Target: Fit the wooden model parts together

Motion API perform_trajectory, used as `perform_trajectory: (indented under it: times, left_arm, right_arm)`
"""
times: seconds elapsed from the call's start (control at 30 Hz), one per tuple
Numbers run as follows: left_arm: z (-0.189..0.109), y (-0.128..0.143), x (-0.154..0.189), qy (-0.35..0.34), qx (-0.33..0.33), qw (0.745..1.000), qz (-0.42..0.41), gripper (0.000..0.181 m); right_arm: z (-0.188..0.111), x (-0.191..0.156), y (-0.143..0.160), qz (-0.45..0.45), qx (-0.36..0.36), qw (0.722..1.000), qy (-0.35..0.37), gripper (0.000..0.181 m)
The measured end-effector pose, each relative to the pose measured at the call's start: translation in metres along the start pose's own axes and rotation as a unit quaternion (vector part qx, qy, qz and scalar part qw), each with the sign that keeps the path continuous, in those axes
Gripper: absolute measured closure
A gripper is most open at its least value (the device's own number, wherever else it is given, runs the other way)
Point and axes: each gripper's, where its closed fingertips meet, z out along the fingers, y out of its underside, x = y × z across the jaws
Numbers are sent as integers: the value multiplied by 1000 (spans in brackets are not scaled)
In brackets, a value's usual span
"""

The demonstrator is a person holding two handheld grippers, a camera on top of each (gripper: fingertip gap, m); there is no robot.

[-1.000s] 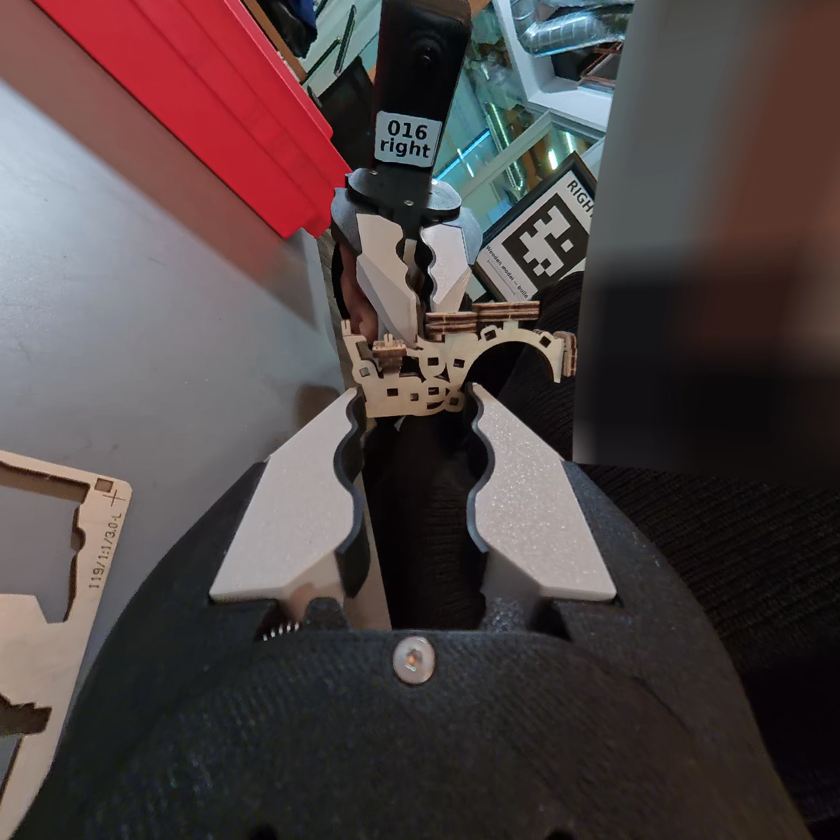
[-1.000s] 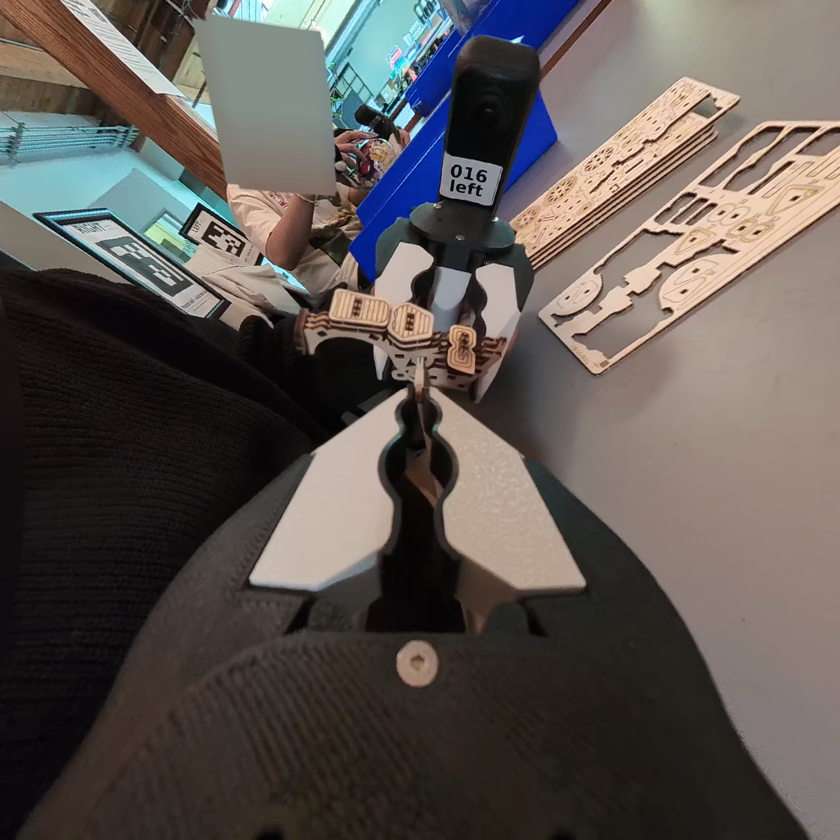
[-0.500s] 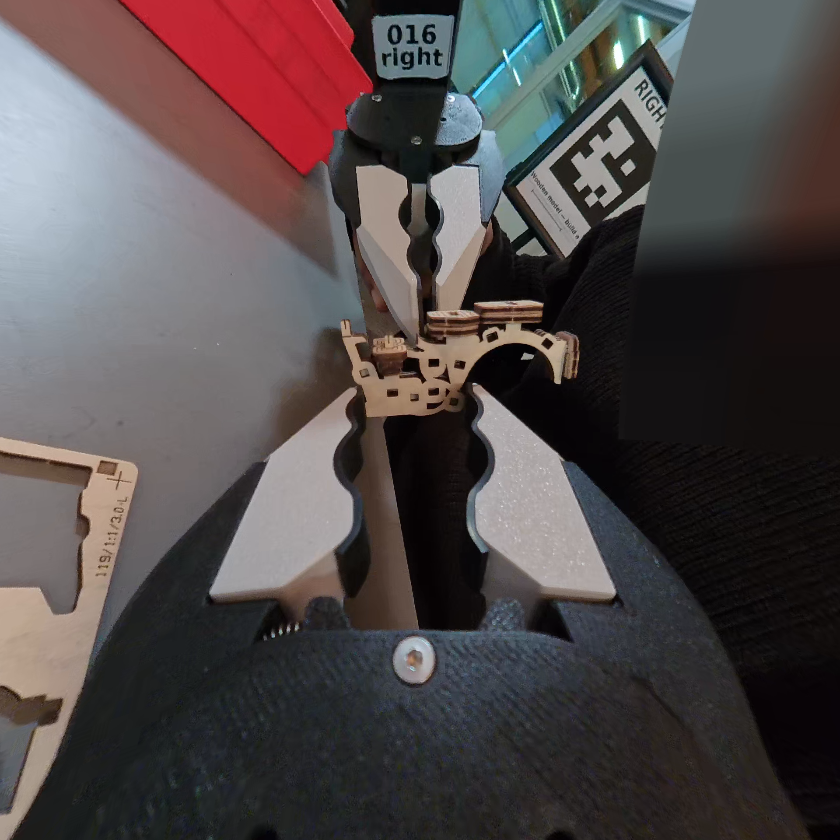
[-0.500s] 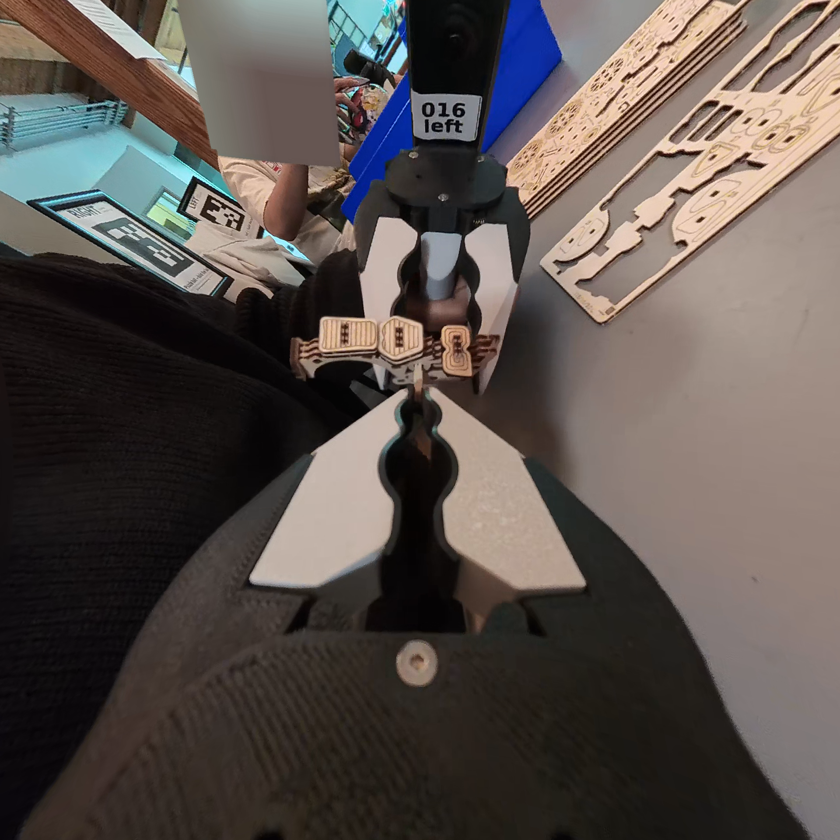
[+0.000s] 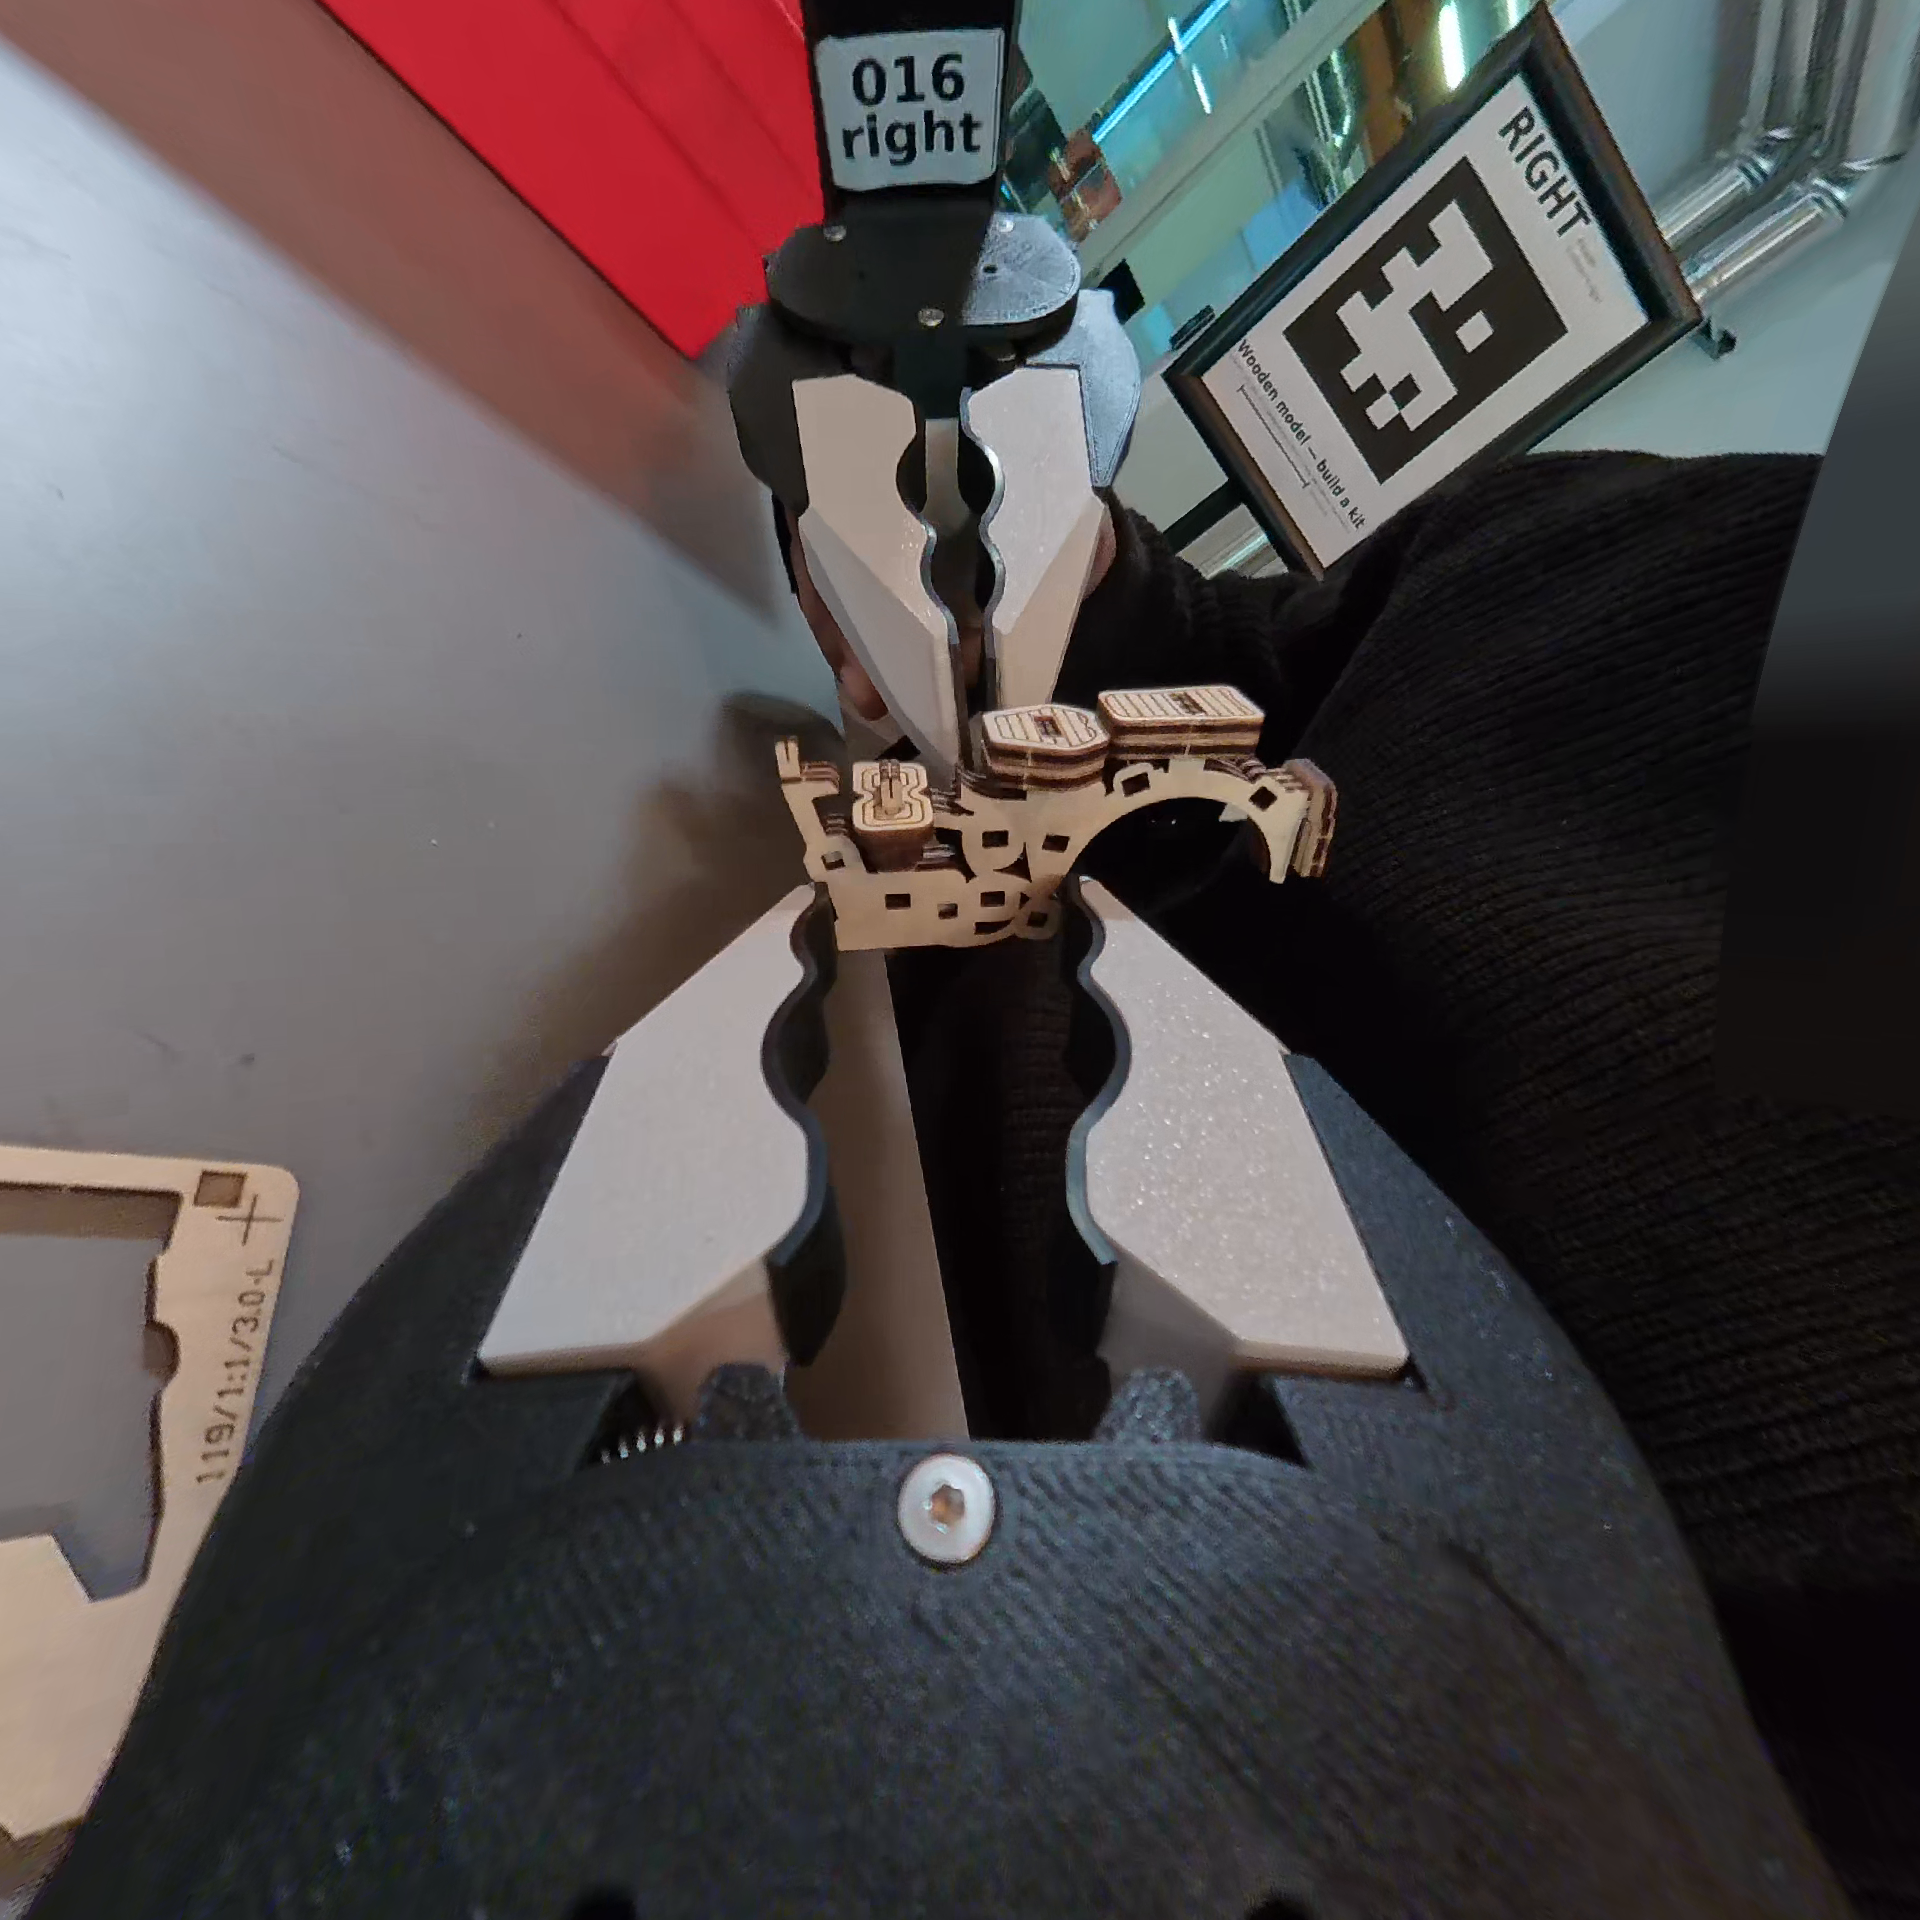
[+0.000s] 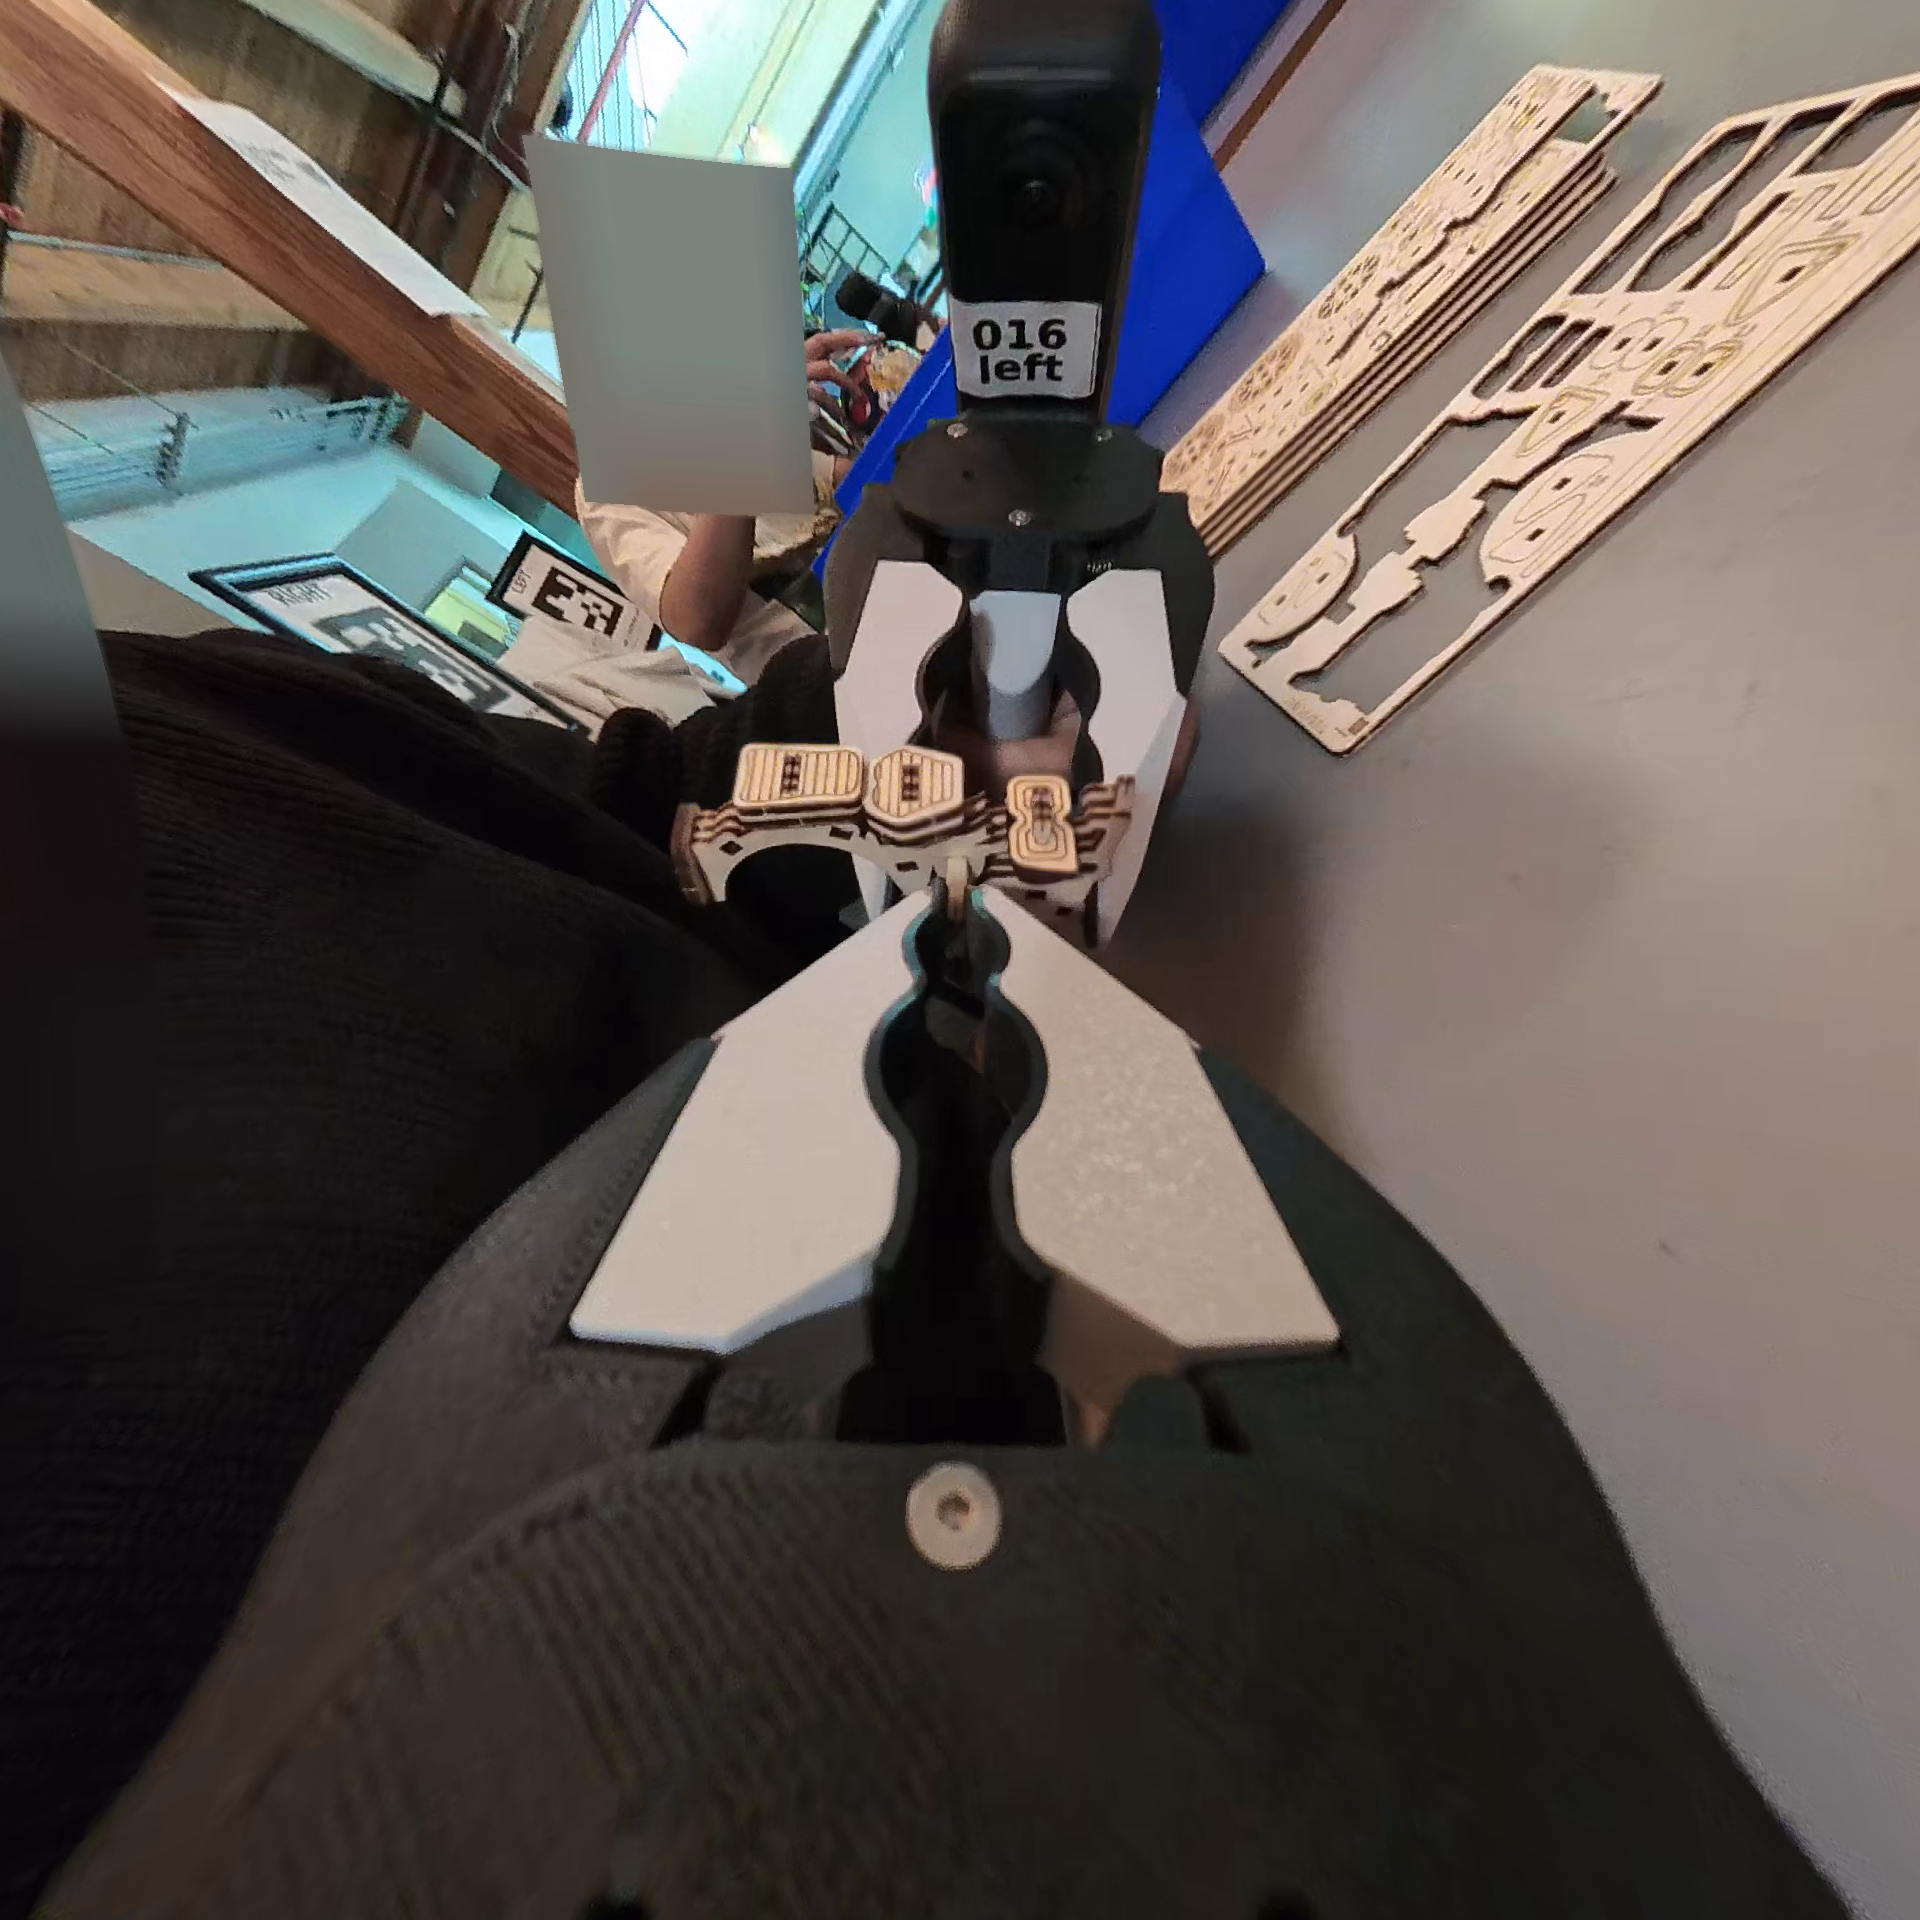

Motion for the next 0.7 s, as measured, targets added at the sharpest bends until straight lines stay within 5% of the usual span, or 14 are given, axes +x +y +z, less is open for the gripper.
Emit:
perform_trajectory:
  times: [0.4, 0.5, 0.6, 0.7]
  left_arm:
    - [-30, -57, 9, -35, 180, 981, 59, 132]
    - [-41, -67, 20, -40, 218, 970, 96, 146]
    - [-42, -69, 28, -52, 227, 964, 126, 178]
    - [-33, -65, 27, -66, 211, 967, 130, 181]
  right_arm:
    - [-13, -6, -30, -79, 81, 994, 7, 180]
    - [-15, -7, -35, -115, 89, 989, 23, 180]
    - [-16, -11, -38, -126, 97, 987, 22, 180]
    - [-13, -11, -36, -127, 92, 987, 20, 180]
